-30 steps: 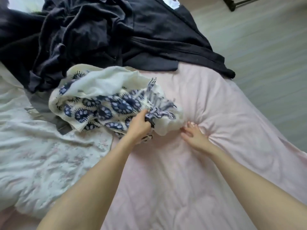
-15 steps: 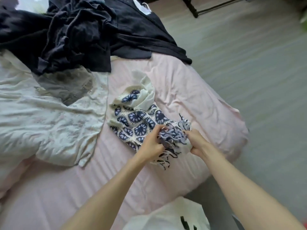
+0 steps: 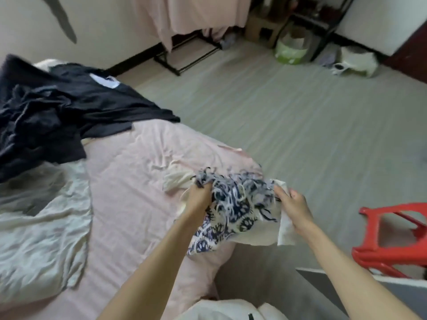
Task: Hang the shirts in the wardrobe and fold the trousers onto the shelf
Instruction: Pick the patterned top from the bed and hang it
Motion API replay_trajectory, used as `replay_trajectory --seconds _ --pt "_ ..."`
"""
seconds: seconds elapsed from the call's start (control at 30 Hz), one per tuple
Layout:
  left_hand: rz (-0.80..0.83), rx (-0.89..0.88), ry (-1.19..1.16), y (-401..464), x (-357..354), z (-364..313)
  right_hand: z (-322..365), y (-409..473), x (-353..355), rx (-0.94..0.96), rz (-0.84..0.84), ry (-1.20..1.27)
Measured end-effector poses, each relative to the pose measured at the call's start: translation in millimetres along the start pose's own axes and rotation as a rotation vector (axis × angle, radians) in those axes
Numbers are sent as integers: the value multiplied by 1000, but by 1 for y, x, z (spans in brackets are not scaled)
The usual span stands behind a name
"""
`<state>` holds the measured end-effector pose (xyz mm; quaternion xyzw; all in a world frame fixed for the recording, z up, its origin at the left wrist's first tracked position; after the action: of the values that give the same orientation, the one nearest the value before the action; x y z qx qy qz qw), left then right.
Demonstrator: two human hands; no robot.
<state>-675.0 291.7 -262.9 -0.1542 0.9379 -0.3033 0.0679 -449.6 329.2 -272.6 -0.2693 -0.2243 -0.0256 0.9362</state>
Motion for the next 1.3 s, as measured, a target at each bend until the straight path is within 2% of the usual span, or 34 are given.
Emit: replay_trajectory --seconds 0.07,0.17,0.23,0.33,0.5,0.57,0.63,0.7,0.83,0.9,1.03,1.1,1.17,1.23,1.3 --pt "50 106 -237 -10 -28 -15 -13 -11 46 49 -124 -117" --pt "154 215 -362 -33 -68 -29 -40 -27 95 95 -116 -258" --pt "239 244 -390 -57 -102 -36 -54 -46 120 165 -116 -207" --pt "384 229 -388 -93 -141 -53 -64 -72 133 328 -64 9" --pt "671 96 -362 -162 -193 -88 -35 -116 146 472 129 81" --pt "720 22 -369 -188 -210 -99 -27 -125 158 501 40 65" --pt "711 -48 -430 -199 -217 -110 -20 -133 175 442 -107 61" --pt "686 -156 -433 -198 -215 -114 -11 -145 196 417 -153 58" --pt "611 -363 8 -195 -198 -88 22 -169 234 484 -192 80" --pt "706 -326 154 -193 -195 -57 41 -171 247 477 -260 168" --pt "1015 -228 326 -204 -205 -8 69 -166 262 442 -339 393" --pt "1000 -179 321 -205 -216 -11 72 -162 267 434 -342 438" --pt "891 -105 251 -201 -229 -26 63 -166 267 428 -265 431" --pt "927 57 94 -199 -238 -44 39 -173 262 421 -150 378" --pt "981 134 34 -195 -247 -57 12 -181 257 437 -36 336"
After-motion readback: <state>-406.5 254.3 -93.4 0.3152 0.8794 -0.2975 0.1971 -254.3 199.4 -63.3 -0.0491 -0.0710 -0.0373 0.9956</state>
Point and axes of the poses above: each hand's wrist, its own y-axis towards the middle knuckle, its own x-axis out of the back of the hand, z = x × y, the point moved 2 cm from there along y, towards the middle knuckle
